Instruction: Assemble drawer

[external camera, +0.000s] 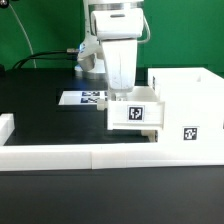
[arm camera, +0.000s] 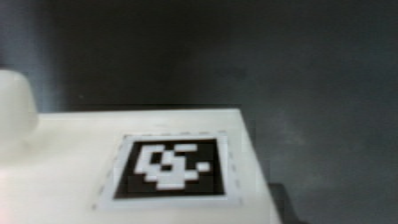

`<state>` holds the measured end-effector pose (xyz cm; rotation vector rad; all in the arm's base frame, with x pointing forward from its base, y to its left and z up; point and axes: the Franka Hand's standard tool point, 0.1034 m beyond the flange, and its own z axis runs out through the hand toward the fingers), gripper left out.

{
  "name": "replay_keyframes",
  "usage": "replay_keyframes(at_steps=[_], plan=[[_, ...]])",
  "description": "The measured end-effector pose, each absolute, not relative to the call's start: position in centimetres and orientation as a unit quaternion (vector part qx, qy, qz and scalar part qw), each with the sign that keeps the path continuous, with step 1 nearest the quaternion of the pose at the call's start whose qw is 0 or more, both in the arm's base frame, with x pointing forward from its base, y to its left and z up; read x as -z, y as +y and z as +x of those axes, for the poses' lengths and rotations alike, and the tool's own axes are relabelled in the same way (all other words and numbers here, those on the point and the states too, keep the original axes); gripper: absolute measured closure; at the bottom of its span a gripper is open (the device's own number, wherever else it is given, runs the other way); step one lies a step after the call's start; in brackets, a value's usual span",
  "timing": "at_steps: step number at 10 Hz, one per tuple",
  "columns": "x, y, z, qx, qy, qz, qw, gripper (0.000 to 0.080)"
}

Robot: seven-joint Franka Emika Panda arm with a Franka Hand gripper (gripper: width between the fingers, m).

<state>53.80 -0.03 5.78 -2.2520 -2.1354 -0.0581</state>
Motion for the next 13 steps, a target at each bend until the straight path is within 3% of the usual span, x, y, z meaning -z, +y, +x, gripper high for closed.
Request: replay_keyframes(at_steps=[13], plan=[[-5.52,0.04,53.93,0.024,-0.691,-0.722,0.012,0.0757]])
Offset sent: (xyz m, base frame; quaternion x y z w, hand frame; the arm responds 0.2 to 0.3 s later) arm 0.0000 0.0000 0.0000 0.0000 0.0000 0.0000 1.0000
